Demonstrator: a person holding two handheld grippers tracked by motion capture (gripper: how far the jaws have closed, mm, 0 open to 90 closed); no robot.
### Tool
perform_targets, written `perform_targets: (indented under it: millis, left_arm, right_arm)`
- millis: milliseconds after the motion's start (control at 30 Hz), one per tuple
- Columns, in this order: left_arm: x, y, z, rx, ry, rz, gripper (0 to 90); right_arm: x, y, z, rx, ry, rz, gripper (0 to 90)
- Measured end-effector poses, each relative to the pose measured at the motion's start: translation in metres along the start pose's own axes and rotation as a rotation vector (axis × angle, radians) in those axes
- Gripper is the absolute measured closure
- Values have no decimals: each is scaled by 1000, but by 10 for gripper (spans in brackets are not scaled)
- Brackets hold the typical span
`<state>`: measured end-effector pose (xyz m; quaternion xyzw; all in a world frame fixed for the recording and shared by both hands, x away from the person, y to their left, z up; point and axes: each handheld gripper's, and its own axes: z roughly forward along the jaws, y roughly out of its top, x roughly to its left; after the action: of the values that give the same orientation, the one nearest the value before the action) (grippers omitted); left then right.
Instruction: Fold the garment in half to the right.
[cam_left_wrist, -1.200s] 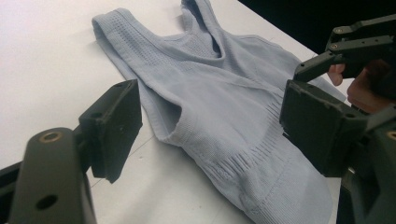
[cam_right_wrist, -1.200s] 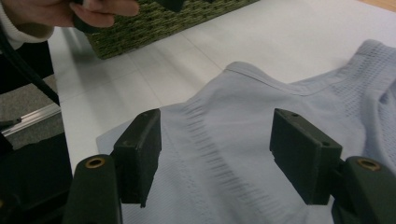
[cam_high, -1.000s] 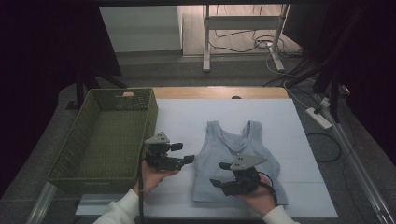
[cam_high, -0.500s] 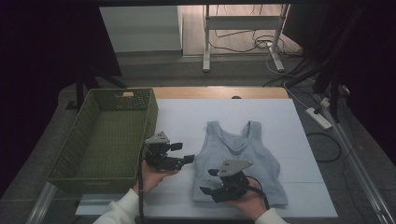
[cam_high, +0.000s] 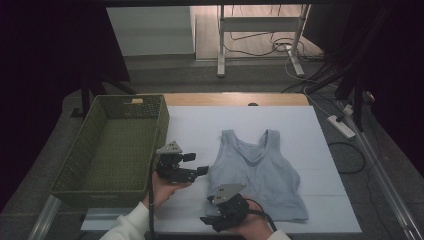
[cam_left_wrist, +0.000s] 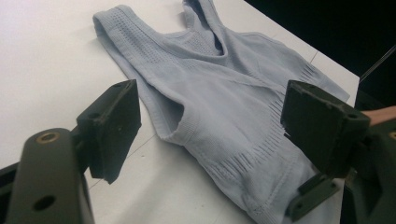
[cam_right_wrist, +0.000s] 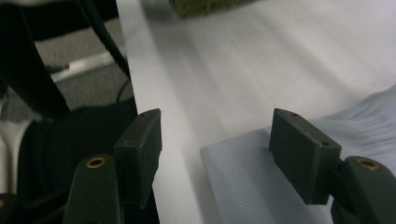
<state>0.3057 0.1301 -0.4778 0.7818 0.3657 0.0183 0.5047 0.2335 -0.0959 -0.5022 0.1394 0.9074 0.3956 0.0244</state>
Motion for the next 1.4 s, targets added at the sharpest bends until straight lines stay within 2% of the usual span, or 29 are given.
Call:
perform_targets:
  millis: [233,367,433,533,633,767,900,1067,1400]
  left_arm:
    - [0,0,0,2,1,1,210]
    - [0,-1,1,4,2,-1,210]
    - [0,-1,1,4,2,-1,210]
    - [-1,0,0,3,3,0,210]
    - [-1,0,0,3,4,1,210]
    - [-1,-1,0,4,4,1,210]
    - [0,-1,2,9,4,0,210]
    - [1,-2,4,15,7,-1,210]
    - [4,-2,8,20,11,-9,213]
  right_arm:
    - [-5,-6,17,65,-17,4,347]
    - [-4,-7,25,103,-46,-16,346]
    - [-4,-8,27,106,-57,-31,352]
    - [-2,-9,28,109,-97,-76,414]
    - [-3,-9,27,108,-111,-74,475]
    - [-6,-8,25,113,-145,-67,657]
    - [-10,-8,22,110,-110,-46,815]
    - [-10,-8,18,100,-74,-36,837]
    - [-4,-5,2,-16,-16,-12,845]
